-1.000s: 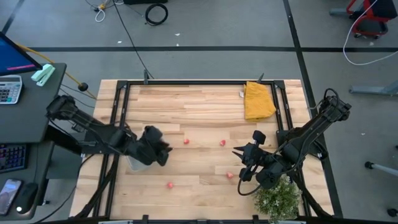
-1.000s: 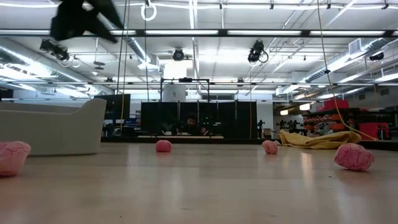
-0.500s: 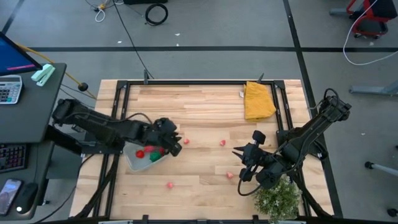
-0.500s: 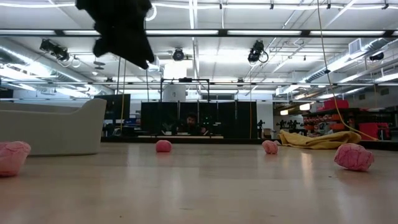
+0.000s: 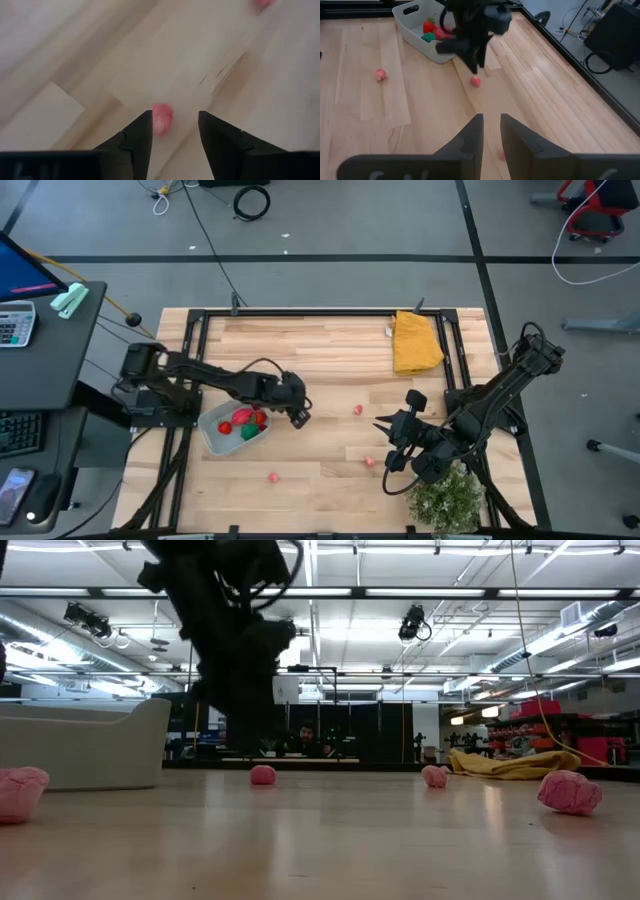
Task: Pick and placing Produce into tupperware
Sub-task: Put the pink apricot into the gray bin
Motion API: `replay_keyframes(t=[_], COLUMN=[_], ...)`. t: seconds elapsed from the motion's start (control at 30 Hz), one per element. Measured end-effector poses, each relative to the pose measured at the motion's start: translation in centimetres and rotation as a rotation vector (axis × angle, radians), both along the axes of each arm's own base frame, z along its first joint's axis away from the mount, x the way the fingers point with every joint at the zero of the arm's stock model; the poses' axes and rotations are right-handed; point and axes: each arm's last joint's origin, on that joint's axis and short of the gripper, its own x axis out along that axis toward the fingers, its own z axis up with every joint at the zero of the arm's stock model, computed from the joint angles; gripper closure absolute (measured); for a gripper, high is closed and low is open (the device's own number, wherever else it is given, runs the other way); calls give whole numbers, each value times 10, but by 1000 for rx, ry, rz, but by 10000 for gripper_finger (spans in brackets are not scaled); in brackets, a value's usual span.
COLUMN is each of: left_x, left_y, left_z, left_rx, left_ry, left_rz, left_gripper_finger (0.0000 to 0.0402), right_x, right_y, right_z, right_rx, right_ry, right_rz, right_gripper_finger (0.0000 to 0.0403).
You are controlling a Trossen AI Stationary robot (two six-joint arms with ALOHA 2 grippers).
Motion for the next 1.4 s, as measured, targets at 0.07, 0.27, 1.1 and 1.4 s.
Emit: replay_keyframes(t=[0.07, 0.27, 1.1, 1.4], left_x=[3, 8, 12, 30], left_y=[0, -1, 1, -20], left_z=[-11, -30, -28, 44], left_rx=[1, 6, 6, 93], left_ry=[33, 84, 71, 180], left_rz=[-1, -2, 7, -178], left_gripper_finger=[229, 208, 387, 396], right_x=[0, 0, 0, 0], right_y=[0, 0, 0, 0], right_z=[0, 0, 0, 0], right_rx=[-1, -14, -15, -20], right_ry=[0, 7, 8, 9], right_rz=[1, 10, 10, 13], right_gripper_finger=[330, 330, 330, 330])
